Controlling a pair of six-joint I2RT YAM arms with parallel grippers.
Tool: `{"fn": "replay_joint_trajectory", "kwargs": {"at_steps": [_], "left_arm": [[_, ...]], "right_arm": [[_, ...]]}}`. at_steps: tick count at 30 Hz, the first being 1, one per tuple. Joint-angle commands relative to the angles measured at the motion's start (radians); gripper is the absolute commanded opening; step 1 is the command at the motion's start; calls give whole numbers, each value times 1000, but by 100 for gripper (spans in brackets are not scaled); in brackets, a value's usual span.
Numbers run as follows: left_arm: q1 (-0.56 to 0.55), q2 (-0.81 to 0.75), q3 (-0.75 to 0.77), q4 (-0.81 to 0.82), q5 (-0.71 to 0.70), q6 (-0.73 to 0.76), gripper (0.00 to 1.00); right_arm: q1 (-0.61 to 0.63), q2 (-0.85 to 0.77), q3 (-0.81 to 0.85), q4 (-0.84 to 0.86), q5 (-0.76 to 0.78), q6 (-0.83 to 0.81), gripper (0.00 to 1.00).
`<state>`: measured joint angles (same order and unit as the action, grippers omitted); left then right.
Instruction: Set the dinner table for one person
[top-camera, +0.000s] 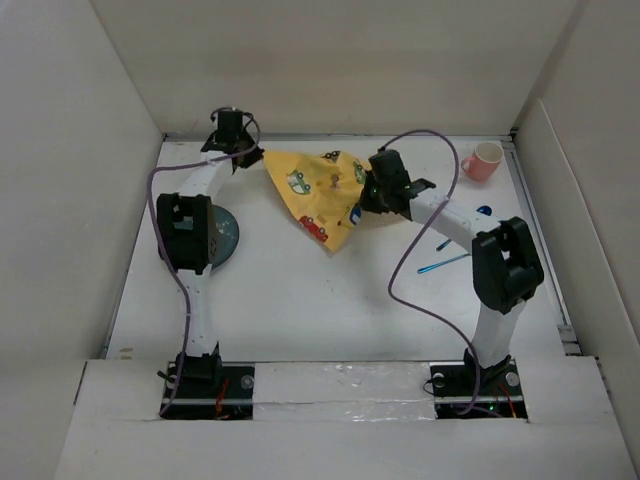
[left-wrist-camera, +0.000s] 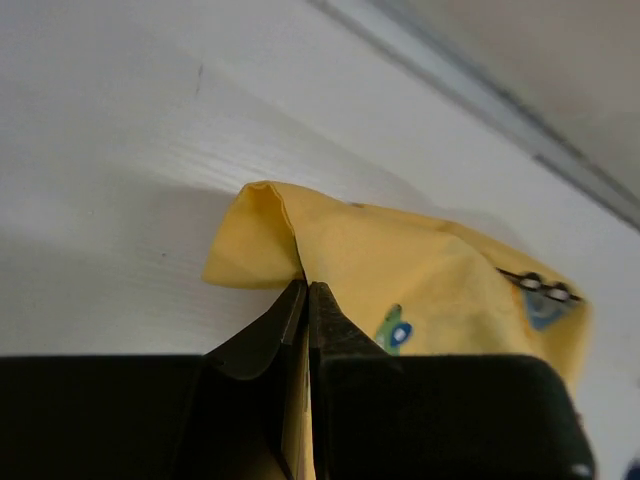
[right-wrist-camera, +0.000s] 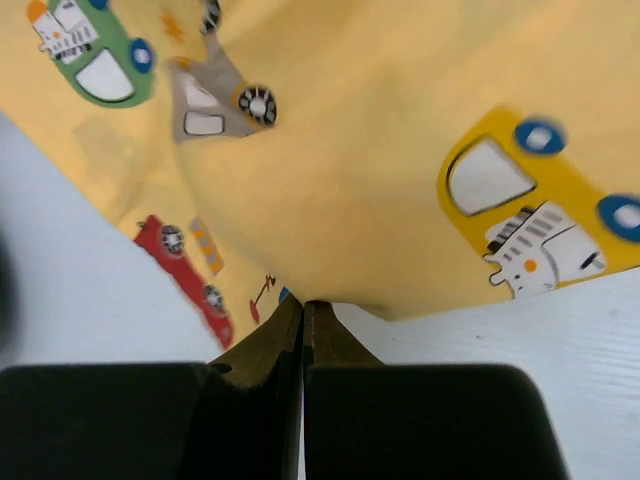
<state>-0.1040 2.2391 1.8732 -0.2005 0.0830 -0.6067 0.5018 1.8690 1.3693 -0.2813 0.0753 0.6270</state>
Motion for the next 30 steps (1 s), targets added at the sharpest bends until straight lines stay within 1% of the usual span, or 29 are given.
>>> {"fn": "replay_joint_trajectory", "kwargs": {"at_steps": [1,2,3,4,5,6,7,8,9,11,12,14,15,17,18,19,20,21,22,23,24,25,26,27,28,29,30], "left_arm": [[35,-257,17,140,43,-37,0],[35,-288,-2,154,52,-48,0],[46,-350,-17,171,61,-59,0],[46,-386,-52,193,64,-68,0],[46,-418,-68,226,64,-70,0],[46,-482,-81,234,63,-71,0],[46,-507,-92,243,64,-71,0],[46,-528,-117,243,67,-73,0],[46,-550,-129,242,72,-74,0],[46,-616,-233,271,92,-77,0],[34,-616,-233,271,92,-77,0],[33,-630,-299,286,100,-87,0],[33,-631,-319,302,110,-103,0],[24,-619,-310,320,118,-108,0],[24,-610,-287,311,113,-107,0],[11,-602,-242,300,127,-108,0],[10,-595,-220,294,129,-105,0],[-5,-599,-200,283,127,-88,0],[-14,-604,-186,265,117,-78,0],[-23,-625,-212,254,104,-58,0],[-23,-637,-212,254,104,-57,0],[-23,-651,-276,256,92,-48,0],[-23,-668,-319,257,86,-36,0],[-23,-697,-365,254,68,-22,0],[-23,-714,-463,251,31,2,0],[-23,-729,-508,250,17,8,0],[-23,-742,-555,250,8,16,0]], "right_arm": [[-34,-143,237,-68,44,-121,0],[-51,-146,288,-149,31,-134,0],[-60,-146,350,-206,2,-160,0],[-69,-146,467,-251,-18,-174,0],[-69,-148,526,-344,-34,-203,0],[-83,-143,586,-395,-51,-217,0],[-95,-142,640,-439,-64,-234,0],[-95,-130,739,-523,-68,-251,0],[-124,-120,778,-559,-68,-269,0],[-167,-81,845,-588,-118,-306,0],[-167,-80,846,-588,-117,-306,0],[-225,-36,890,-567,-153,-302,0],[-248,51,1012,-565,-222,-287,0],[-310,172,1196,-587,-316,-222,0],[-331,288,1399,-590,-432,-187,0],[-348,326,1457,-555,-477,-143,0],[-380,335,1473,-515,-529,-63,0],[-393,320,1446,-456,-662,-37,0],[-393,238,1291,-324,-713,-14,0],[-393,137,1128,-284,-723,-59,0],[-393,136,1126,-283,-707,-59,0],[-393,60,1025,-361,-677,-111,0],[-373,59,966,-361,-636,-228,0],[-324,-8,906,-451,-515,-286,5],[-297,-42,834,-491,-435,-335,31],[-267,-116,647,-477,-363,-381,48],[-232,-160,528,-423,-291,-382,64]]}}
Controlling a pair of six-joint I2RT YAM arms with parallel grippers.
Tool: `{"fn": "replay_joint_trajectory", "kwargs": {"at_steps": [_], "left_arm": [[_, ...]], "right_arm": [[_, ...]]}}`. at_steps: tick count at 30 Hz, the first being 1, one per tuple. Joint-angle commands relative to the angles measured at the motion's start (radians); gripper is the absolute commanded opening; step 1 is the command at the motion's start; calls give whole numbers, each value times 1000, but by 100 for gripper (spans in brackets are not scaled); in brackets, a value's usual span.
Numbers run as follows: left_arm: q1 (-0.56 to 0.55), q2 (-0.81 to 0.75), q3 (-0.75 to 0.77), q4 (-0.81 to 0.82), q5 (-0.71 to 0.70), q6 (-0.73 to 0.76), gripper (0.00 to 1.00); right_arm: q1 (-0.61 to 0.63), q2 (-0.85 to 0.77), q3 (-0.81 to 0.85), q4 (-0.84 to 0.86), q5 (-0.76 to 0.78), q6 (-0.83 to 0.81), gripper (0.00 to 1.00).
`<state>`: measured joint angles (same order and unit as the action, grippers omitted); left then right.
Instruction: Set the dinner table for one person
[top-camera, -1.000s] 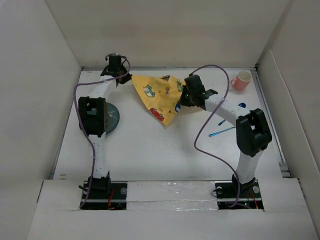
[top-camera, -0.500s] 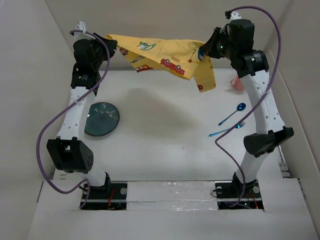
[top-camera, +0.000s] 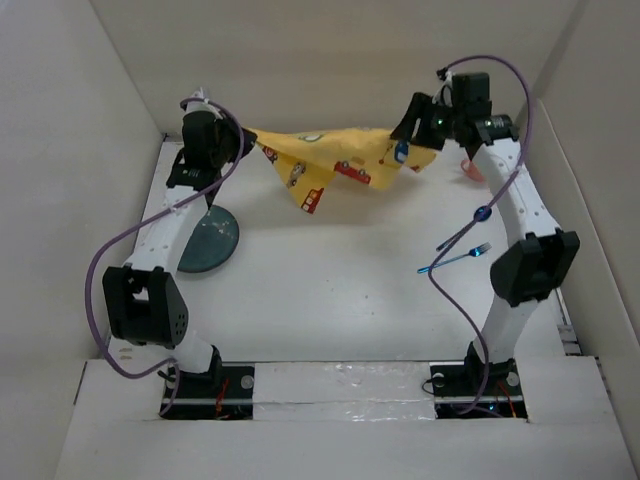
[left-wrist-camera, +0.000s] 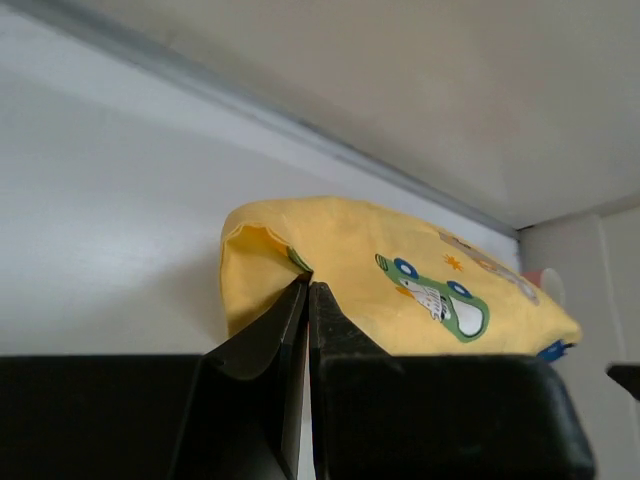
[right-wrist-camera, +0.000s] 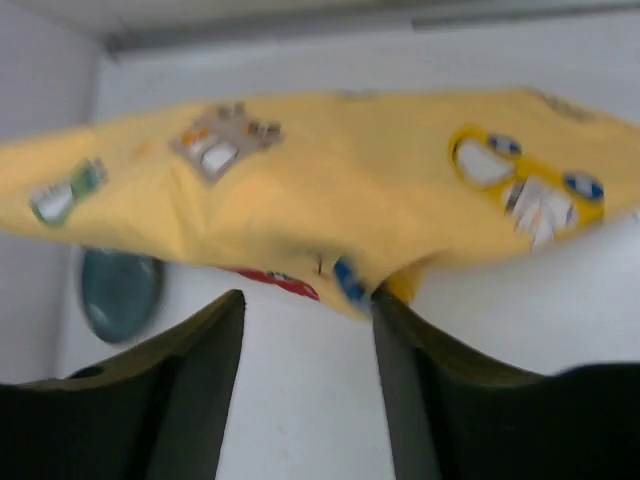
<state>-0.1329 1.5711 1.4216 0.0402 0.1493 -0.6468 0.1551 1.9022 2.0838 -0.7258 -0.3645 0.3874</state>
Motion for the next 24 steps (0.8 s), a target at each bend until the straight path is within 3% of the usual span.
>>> {"fn": "replay_joint_trajectory", "kwargs": {"at_steps": [1,2,4,11,14,20,24], "left_arm": [[6,-95,-183,6,-97,64,0],[6,-103,-212,3,-108,56,0],[6,-112,-275,0,-113,50,0],[6,-94,-181,-37,-182,72,0],[-4,-83,-129,-37,-175,78,0],[-4,-31,-46,-86,-289,159,0],[-4,-25,-56,-57,-231,148,0]], "right_arm": [[115,-236,-305,152,138,-134,77],[115,-291,-487,199,113,-86,80],[115,-308,-608,277,55,-39,83],[152,-295,-826,308,183,83,80],[115,-253,-867,353,249,148,80],[93,-102,-800,361,266,195,81],[104,-22,-765,416,227,237,79]]}}
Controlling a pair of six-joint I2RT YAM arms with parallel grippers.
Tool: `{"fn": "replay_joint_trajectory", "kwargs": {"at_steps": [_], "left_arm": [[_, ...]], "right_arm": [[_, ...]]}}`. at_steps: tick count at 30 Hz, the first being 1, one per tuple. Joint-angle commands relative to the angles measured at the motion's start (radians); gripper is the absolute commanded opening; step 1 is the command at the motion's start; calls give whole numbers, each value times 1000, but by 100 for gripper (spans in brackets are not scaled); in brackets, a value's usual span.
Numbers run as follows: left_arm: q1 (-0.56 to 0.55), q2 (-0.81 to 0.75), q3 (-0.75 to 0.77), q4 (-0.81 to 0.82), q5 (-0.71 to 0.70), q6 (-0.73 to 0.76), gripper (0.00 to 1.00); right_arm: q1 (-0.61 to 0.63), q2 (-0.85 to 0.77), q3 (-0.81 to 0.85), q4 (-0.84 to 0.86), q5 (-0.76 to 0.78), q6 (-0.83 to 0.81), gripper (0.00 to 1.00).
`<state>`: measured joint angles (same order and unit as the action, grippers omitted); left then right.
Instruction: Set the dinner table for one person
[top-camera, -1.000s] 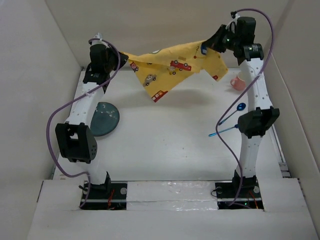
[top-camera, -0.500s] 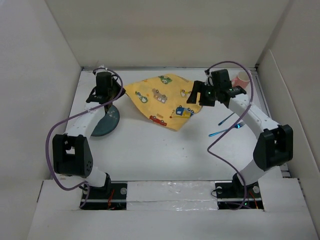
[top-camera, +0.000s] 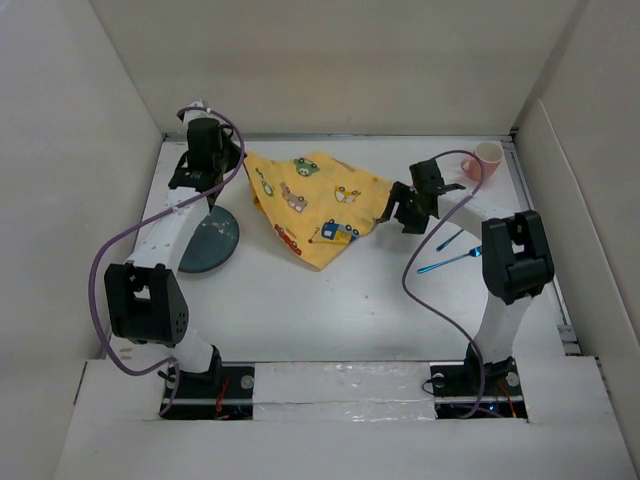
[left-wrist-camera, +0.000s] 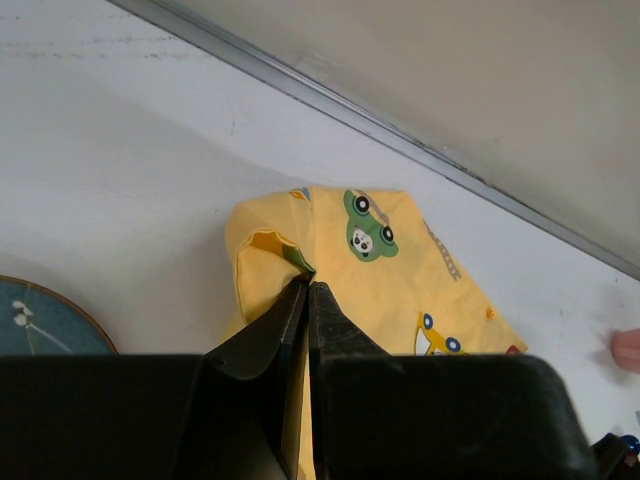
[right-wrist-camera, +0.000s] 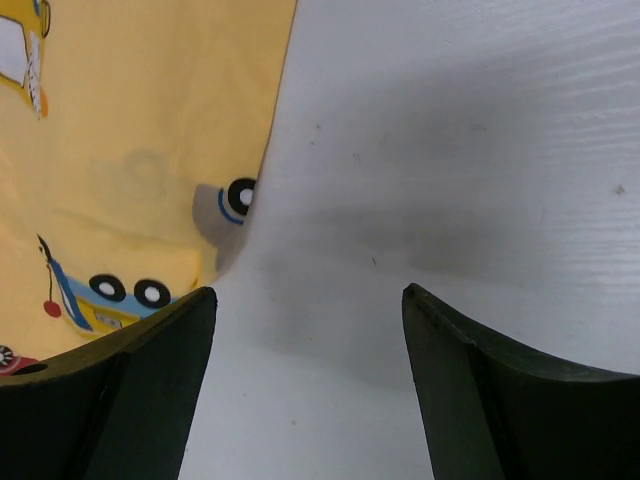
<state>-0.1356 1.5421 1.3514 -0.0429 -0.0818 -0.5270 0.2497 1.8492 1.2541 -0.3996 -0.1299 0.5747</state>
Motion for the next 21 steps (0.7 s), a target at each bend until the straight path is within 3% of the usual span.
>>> {"fn": "replay_joint_trajectory", "kwargs": {"at_steps": [1,9,12,13,14,15,16,17,18,21], "left_arm": [[-1,9,8,26,8,22,0],[-1,13,-15,35,53,-2,0],[-1,15,-9,35,71,-11,0],[-1,16,-2,37,71,-16,0],[-1,16,6,35,76,-18,0],[-1,16,6,37,76,-18,0],[-1,19,15,35,76,-18,0],[-1,16,23,35,76,-18,0],[-1,18,31,35,74,-15,0],[-1,16,74,20,54,5,0]], "right_arm": [[10,50,77,102,-8,60,77],[42,188,168,133,-71,163,63],[51,217,191,142,-94,183,53],[51,243,217,136,-99,186,49],[51,258,240,136,-111,189,30],[51,258,240,136,-112,189,30],[51,262,260,137,-109,189,13],[51,255,269,137,-100,191,5],[51,243,277,140,-84,185,0],[51,115,252,189,-32,157,0]]}}
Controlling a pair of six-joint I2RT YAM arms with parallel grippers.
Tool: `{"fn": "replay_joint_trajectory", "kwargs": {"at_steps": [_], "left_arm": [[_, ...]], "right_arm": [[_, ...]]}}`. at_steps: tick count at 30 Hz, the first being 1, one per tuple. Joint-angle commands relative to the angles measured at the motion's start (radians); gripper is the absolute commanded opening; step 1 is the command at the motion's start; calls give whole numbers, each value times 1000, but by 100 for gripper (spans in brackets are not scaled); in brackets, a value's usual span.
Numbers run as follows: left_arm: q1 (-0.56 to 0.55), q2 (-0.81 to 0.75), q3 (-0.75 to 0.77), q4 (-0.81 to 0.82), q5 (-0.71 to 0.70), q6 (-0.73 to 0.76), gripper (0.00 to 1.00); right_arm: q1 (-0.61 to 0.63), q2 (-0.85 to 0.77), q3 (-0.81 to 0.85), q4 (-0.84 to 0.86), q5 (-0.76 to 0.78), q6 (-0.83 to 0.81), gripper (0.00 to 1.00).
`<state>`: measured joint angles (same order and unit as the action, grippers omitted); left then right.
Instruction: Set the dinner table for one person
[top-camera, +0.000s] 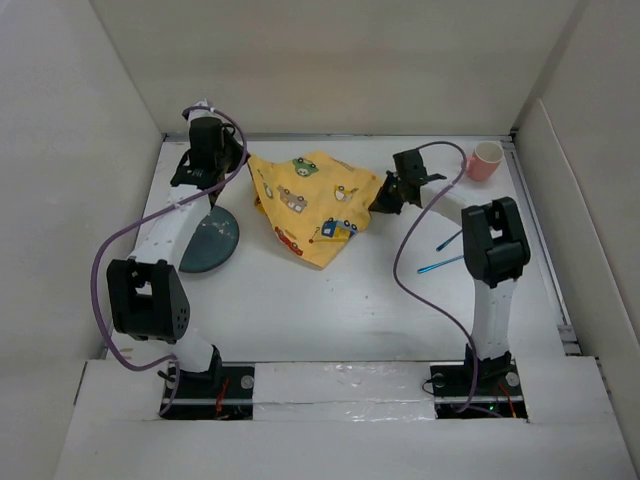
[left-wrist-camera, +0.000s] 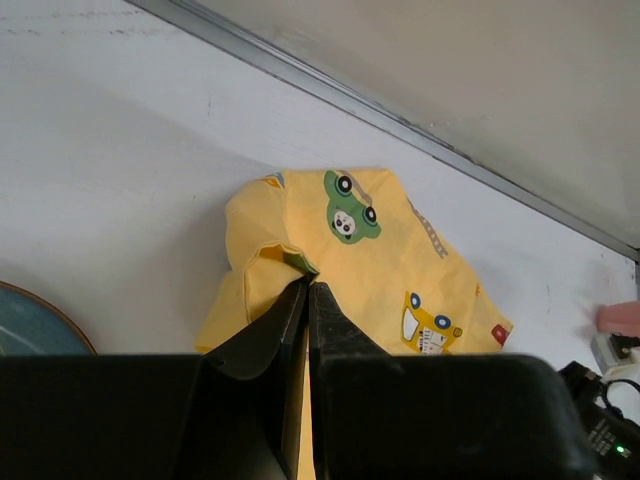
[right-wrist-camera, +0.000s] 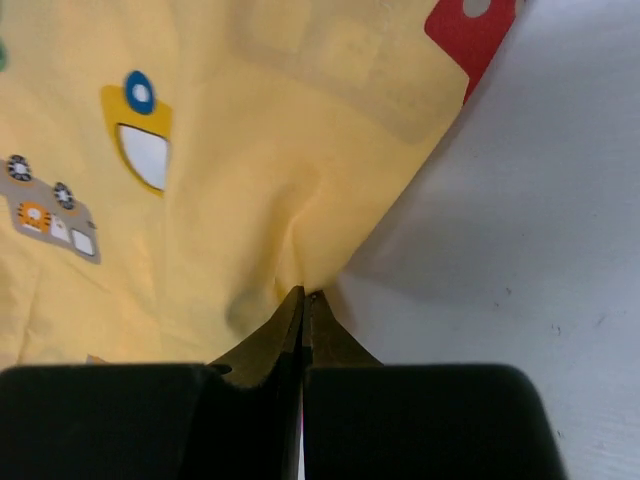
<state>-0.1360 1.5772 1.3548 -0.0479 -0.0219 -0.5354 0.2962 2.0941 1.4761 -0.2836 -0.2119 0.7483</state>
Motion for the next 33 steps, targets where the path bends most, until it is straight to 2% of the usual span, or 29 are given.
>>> {"fn": "replay_joint_trajectory", "kwargs": {"at_steps": [1,2,6,10,13,15,18,23,25,27,29,32,33], "left_arm": [[-1,-23,98,20,-10,20,0],[-1,-26,108,16,-18,34,0],[-1,-52,182,-21,-35,57,0],[-1,-97,277,-78,-35,77,0],[-1,-154,287,-112,-33,95,0],[-1,-186,267,-124,-53,101,0],[-10,-212,184,-109,-46,109,0],[-88,-290,-69,-49,-30,77,0],[-161,-312,-171,-24,-55,63,0],[-209,-318,-247,-29,-78,29,0],[-209,-315,-302,-23,-58,-4,0],[-209,-306,-385,11,-39,-49,0],[-209,-303,-393,11,-44,-52,0]], "right_arm": [[-5,-166,21,93,63,-27,0],[-5,-252,7,98,75,-61,0],[-15,-432,0,75,111,-130,0],[-52,-549,67,-61,120,-174,0],[-104,-607,84,-71,108,-176,0],[-150,-599,113,-80,77,-171,0],[-201,-496,229,-95,57,-171,0],[-243,-178,484,-97,5,-168,1],[-267,-91,580,-156,5,-149,38],[-276,-22,692,-227,-44,-147,67],[-258,-48,675,-226,-34,-167,72],[-214,-187,433,-175,8,-211,74],[-204,-231,343,-90,29,-211,71]]}}
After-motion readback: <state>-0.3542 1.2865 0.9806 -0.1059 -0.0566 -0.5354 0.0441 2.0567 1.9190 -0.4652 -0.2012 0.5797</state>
